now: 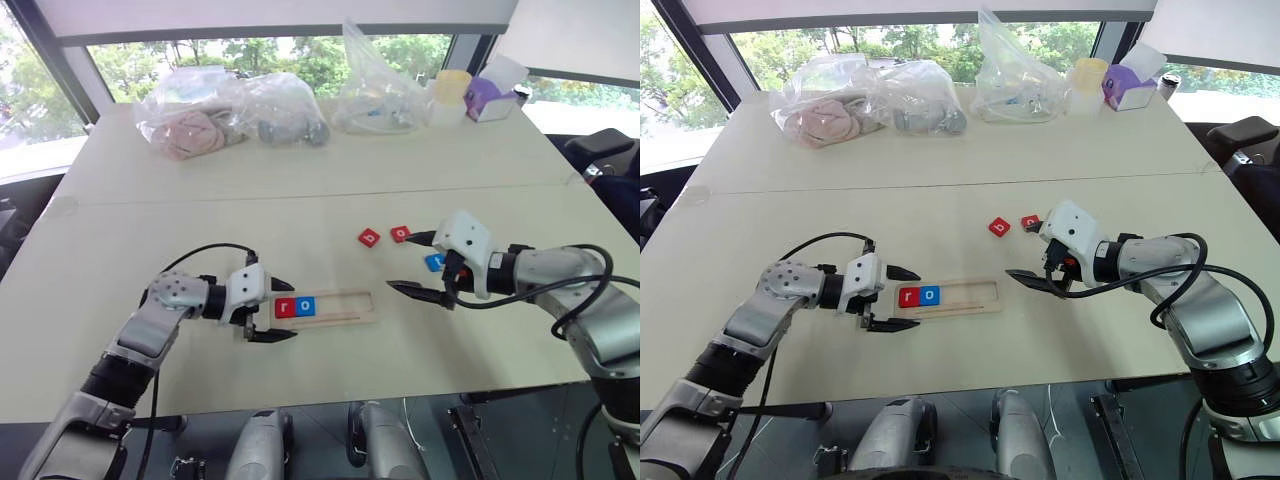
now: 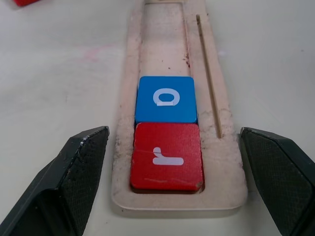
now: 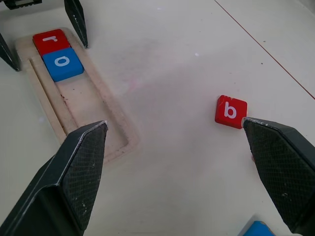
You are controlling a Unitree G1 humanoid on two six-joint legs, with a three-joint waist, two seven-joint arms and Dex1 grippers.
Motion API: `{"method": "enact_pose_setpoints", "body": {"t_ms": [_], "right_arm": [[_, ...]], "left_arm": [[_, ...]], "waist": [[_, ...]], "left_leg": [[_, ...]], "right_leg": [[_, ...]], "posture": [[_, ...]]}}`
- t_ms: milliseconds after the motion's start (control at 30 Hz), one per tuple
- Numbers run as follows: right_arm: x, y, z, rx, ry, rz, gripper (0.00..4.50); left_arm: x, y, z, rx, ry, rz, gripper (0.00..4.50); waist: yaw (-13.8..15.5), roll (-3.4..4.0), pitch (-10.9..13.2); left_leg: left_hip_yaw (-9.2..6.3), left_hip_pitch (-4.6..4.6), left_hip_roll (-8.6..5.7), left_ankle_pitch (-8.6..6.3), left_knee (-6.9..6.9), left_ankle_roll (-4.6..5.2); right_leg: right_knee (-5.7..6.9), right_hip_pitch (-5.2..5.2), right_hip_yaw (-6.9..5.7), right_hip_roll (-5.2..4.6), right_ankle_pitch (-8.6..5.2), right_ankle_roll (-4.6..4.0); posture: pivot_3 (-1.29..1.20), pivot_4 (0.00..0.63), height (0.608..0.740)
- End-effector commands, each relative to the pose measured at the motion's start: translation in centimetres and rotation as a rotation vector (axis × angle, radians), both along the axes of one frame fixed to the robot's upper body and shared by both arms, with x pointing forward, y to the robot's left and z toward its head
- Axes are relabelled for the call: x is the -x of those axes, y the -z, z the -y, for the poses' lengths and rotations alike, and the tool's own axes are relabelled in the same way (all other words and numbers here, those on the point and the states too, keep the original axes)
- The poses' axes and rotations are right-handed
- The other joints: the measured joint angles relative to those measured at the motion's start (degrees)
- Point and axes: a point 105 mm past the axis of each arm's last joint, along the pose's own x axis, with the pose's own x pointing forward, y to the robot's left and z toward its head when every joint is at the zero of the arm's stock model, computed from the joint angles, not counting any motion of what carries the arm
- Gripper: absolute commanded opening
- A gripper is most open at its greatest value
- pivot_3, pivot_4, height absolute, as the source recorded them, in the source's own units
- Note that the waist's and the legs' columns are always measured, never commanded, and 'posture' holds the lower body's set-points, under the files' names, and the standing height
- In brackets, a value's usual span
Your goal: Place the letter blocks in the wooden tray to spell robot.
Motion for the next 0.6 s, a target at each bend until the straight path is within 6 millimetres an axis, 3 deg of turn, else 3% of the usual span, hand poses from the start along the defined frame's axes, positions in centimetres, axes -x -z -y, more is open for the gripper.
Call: {"method": "enact_pose_setpoints", "body": {"t_ms": [33,200,300,500,600], "right_arm": [[0.0,-1.1,-0.6,-0.004,-0.026,0.052,4.5],[-0.8,-0.7,-1.8,-0.058,-0.007,0.051,4.5],[-3.3,-0.2,-2.4,-0.089,0.089,0.072,4.5],[-6.8,0.9,-3.7,-0.148,0.217,0.02,4.5],[-7.6,1.5,-4.2,-0.156,0.242,-0.006,4.5]], "left_arm": [[0.0,-2.5,0.0,0.044,0.005,0.057,4.48],[0.5,-7.3,-0.2,0.124,-0.008,0.114,4.48],[1.1,-9.3,-0.9,0.133,-0.035,0.125,4.48],[2.2,-10.2,-2.3,0.126,-0.115,0.117,4.48],[2.6,-10.4,-2.4,0.131,-0.141,0.115,4.48]], "waist": [[0.0,0.0,0.0],[-0.2,-0.03,0.0],[-0.5,-0.01,0.0],[-0.5,0.0,0.0],[-0.3,0.0,0.0]], "left_leg": [[0.0,0.0,0.0,0.0,0.0,0.0],[-0.01,-0.04,0.04,0.0,0.0,0.0],[-0.02,-0.01,0.05,0.0,0.0,0.0],[0.01,-0.02,0.02,0.0,-0.02,0.0],[0.01,-0.06,0.01,0.01,-0.02,0.0]], "right_leg": [[0.0,0.0,0.0,0.0,0.0,0.0],[0.02,-0.06,0.01,0.06,0.0,0.01],[0.04,-0.05,0.0,0.08,0.0,0.0],[0.05,-0.06,0.01,0.09,0.0,0.01],[0.04,-0.07,0.01,0.08,0.01,0.01]], "posture": [[0.0,0.15,0.74],[0.0,0.15,0.74],[0.0,0.15,0.74],[0.0,0.15,0.74],[0.0,0.15,0.74]]}}
